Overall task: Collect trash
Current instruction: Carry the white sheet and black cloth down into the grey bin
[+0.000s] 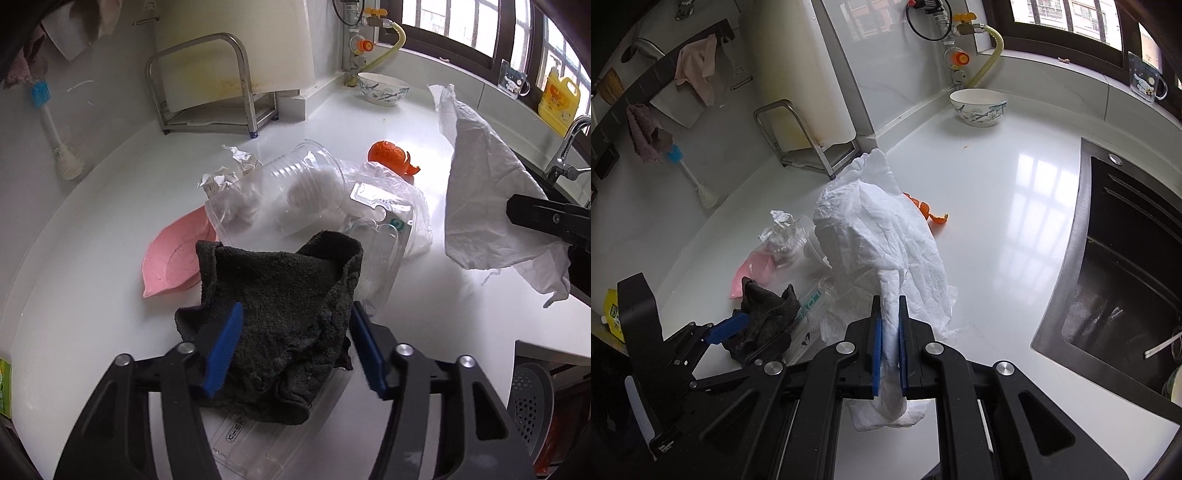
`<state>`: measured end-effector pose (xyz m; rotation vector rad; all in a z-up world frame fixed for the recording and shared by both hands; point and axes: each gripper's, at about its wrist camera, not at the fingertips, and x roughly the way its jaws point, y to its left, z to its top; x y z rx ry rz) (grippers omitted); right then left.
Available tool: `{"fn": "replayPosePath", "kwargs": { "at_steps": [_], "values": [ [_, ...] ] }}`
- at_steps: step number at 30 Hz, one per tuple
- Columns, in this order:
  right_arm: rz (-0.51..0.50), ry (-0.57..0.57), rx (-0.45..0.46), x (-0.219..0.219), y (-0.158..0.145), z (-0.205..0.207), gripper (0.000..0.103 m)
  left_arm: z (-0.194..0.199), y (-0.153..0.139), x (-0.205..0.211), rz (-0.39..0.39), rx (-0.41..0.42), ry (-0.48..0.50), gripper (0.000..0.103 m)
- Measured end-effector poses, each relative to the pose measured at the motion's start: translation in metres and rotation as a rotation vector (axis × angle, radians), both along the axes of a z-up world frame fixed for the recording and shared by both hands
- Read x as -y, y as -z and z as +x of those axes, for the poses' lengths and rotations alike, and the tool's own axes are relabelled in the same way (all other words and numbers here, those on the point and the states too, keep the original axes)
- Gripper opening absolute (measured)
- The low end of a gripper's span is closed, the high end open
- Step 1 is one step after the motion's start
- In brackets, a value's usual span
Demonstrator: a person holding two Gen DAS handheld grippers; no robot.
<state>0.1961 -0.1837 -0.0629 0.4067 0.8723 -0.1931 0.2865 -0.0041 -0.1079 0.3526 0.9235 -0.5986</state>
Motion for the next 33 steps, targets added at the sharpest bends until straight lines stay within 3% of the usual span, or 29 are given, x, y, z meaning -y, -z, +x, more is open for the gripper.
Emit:
{"fn": "replayPosePath", "kwargs": {
  "at_steps": [1,4,7,18,33],
  "values": [
    [0.002,0.003,-0.001,0.0,0.001,-0.002,0.008,0.0,0.001,0.0,-0.004,-0.011,0.0,0.038],
    [0.006,0.008,-0.005,0.002,0.002,-0.007,0.008,-0.001,-0.002,-0.003,-0.03,-0.016,0.001,0.025],
    [0.01,0.012,-0.004,0.003,0.002,-0.011,0.008,-0.003,-0.009,-0.006,-0.06,-0.013,0.002,0.016],
    [0.019,-0.004,0.002,-0.007,-0.004,-0.036,0.008,-0.014,-0.047,-0.03,-0.12,0.014,-0.064,0.014],
    [0.046,-0.022,0.026,-0.009,-0.018,-0.101,0.008,-0.08,-0.093,-0.03,-0.162,0.044,-0.057,0.013]
  ]
}}
